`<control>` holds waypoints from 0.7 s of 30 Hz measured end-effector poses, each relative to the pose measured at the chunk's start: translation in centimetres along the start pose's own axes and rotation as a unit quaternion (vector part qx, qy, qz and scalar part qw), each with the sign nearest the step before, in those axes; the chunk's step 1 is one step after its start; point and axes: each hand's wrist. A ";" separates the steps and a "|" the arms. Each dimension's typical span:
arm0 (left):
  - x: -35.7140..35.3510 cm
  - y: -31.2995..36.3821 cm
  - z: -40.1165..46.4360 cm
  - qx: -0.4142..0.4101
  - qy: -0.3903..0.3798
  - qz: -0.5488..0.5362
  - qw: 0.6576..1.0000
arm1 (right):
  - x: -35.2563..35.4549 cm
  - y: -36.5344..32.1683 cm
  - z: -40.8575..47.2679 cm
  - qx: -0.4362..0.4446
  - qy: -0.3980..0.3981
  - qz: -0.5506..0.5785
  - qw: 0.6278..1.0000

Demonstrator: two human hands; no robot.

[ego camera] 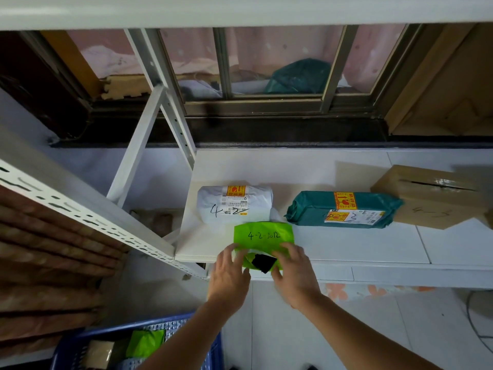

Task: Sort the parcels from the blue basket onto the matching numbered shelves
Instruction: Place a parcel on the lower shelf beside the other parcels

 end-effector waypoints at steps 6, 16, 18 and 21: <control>0.1 0.5 -0.2 -0.082 -0.108 0.131 0.982 | -1.2 -0.5 -1.4 0.054 -0.106 -0.083 0.989; 0.4 -0.1 0.8 -0.032 -0.148 0.177 0.972 | -1.5 -1.8 0.2 0.078 -0.159 -0.112 0.978; 0.5 -0.4 0.9 -0.027 -0.151 0.186 0.971 | -1.5 -2.1 0.6 0.078 -0.167 -0.099 0.978; 0.7 -0.9 1.4 -0.023 -0.151 0.188 0.970 | -1.4 -2.6 1.1 0.081 -0.164 -0.090 0.979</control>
Point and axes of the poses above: each hand's wrist, its own z-axis towards the middle knuckle, its own x-axis out of the back of the hand, y = z × x, and after that the axes turned 6 degrees about -z, right-handed
